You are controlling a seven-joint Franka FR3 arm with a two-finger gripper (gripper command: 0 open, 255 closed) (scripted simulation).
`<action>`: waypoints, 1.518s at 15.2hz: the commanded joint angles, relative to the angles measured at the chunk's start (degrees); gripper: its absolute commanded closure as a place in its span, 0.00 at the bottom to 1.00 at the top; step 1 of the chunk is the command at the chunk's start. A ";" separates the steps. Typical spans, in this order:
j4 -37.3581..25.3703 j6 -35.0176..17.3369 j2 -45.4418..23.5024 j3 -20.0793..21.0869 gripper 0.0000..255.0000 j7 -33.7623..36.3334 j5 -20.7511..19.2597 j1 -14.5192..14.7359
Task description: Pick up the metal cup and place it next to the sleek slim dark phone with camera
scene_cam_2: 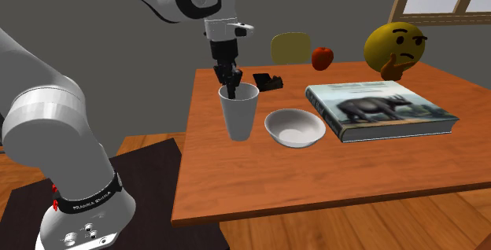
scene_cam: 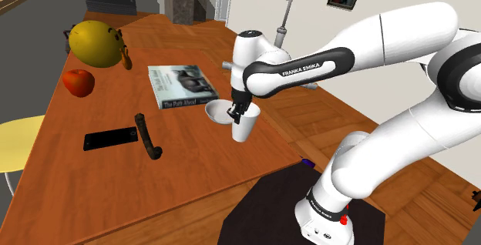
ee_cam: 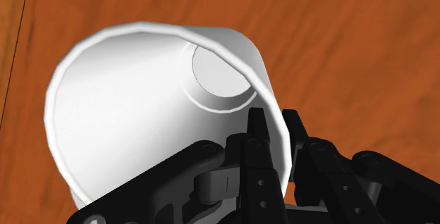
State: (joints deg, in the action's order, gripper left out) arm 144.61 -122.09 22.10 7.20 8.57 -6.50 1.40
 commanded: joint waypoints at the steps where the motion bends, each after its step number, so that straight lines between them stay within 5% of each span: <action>1: -0.97 1.73 0.79 -0.15 1.00 -0.41 0.16 0.02; 23: -14.97 19.33 4.55 -0.66 1.00 -2.91 1.08 0.19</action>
State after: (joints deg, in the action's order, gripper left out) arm 130.56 -103.71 26.60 6.58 5.81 -5.42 1.61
